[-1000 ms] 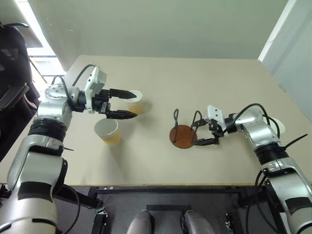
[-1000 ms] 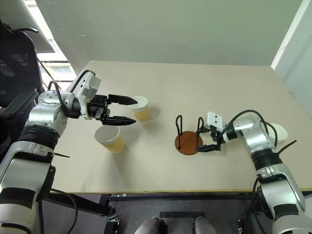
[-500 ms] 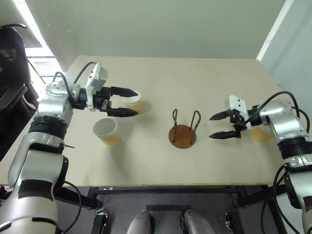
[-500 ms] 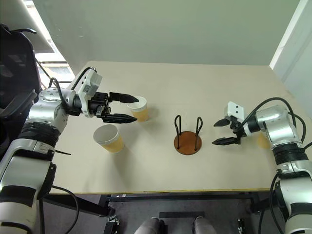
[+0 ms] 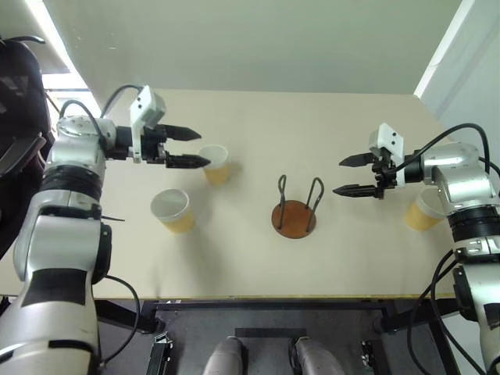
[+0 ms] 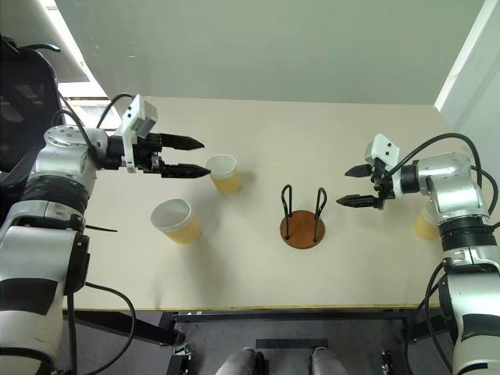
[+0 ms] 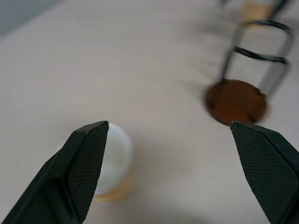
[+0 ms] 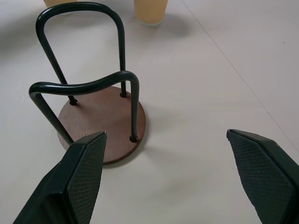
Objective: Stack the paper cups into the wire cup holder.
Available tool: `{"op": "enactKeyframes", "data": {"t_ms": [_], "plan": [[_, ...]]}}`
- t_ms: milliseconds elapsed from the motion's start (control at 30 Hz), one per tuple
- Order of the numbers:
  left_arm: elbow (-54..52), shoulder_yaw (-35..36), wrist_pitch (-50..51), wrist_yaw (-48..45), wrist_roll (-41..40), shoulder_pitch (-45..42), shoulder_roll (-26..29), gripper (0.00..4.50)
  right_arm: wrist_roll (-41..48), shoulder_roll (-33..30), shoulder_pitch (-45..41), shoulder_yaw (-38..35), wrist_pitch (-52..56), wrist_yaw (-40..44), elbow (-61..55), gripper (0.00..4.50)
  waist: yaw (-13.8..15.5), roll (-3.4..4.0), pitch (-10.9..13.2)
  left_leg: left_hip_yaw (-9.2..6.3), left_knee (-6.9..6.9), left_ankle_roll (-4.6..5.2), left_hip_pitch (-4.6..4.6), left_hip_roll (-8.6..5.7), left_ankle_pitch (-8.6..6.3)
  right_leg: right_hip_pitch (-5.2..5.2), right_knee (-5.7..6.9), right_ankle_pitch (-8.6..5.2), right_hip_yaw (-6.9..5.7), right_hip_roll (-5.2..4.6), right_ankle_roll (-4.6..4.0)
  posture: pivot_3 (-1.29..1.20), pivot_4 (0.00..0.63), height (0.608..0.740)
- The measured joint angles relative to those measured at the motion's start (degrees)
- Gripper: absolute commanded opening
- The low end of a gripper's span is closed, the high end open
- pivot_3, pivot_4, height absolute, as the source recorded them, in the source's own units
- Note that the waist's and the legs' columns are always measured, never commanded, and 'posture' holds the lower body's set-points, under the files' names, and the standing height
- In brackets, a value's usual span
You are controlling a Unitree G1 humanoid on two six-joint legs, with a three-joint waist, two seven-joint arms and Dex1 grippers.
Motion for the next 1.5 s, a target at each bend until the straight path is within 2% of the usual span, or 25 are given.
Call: {"op": "enactKeyframes", "data": {"t_ms": [67,233,600,867,933,1167,1367,1500], "plan": [[0.47,1.31,-0.97,2.18,1.39,0.08,-0.05,4.5,0.05,-0.01,0.0,-0.02,0.04,-0.04,-0.02,4.24,-0.01,0.0,0.0,0.0,-0.01,0.0,0.01,0.0,0.0,-0.02,0.01,0.0,0.0,0.01,0.0,0.0,0.15,0.74],[0.89,3.04,-10.27,0.1,4.63,0.72,-0.07,4.5,0.59,-0.42,-0.09,-0.02,0.14,0.91,-0.38,4.24,0.04,0.0,0.0,0.0,0.01,0.0,-0.01,0.0,0.0,-0.03,0.02,0.17,0.0,0.01,0.29,0.0,0.15,0.74],[3.94,2.7,-21.15,-0.47,13.06,1.69,-1.07,4.5,2.29,-1.87,-4.62,-0.1,0.69,4.36,-4.67,4.24,-0.15,0.0,0.0,-0.02,0.03,0.0,-0.03,0.0,0.0,-0.06,0.05,0.05,-0.01,0.01,0.09,0.0,0.15,0.74],[7.5,0.73,-24.27,7.5,21.21,-1.66,-2.3,4.5,2.86,-2.09,-3.9,-0.1,1.76,4.23,-6.55,4.24,-0.05,0.0,0.0,-0.03,0.08,0.01,-0.18,0.0,0.0,-0.17,0.04,0.09,-0.02,0.0,0.14,0.0,0.15,0.74],[7.67,0.72,-24.39,8.62,22.21,-3.5,-2.59,4.5,3.02,-2.49,-3.0,-0.09,2.02,4.25,-7.35,4.24,-0.06,0.0,0.0,-0.03,0.1,0.0,-0.3,-0.01,0.0,-0.26,0.03,0.25,-0.02,0.0,0.42,0.0,0.15,0.74],[7.82,1.01,-24.79,9.13,23.62,-8.49,-3.36,4.5,3.35,-3.65,-2.37,-0.09,2.73,4.44,-7.64,4.24,-0.21,0.0,0.0,-0.04,0.03,0.02,-0.38,0.02,-0.01,-0.37,0.02,0.28,0.01,-0.01,0.47,0.0,0.15,0.74],[7.88,-4.16,-28.69,9.83,30.51,-8.89,-2.42,4.5,3.35,-4.12,-2.48,-0.09,2.83,5.2,-7.51,4.24,-0.48,0.01,0.0,-0.05,0.05,0.02,-0.39,0.03,-0.01,-0.42,0.05,0.29,-0.01,0.03,0.48,0.0,0.15,0.74],[7.92,-8.16,-31.64,14.08,36.21,-9.83,-2.07,4.5,3.32,-4.45,-2.63,-0.07,2.82,5.81,-7.38,4.24,-0.38,-0.01,0.0,-0.13,0.1,0.02,-0.43,-0.01,0.0,-0.42,0.07,0.3,-0.05,-0.01,0.49,0.0,0.15,0.74]]}}
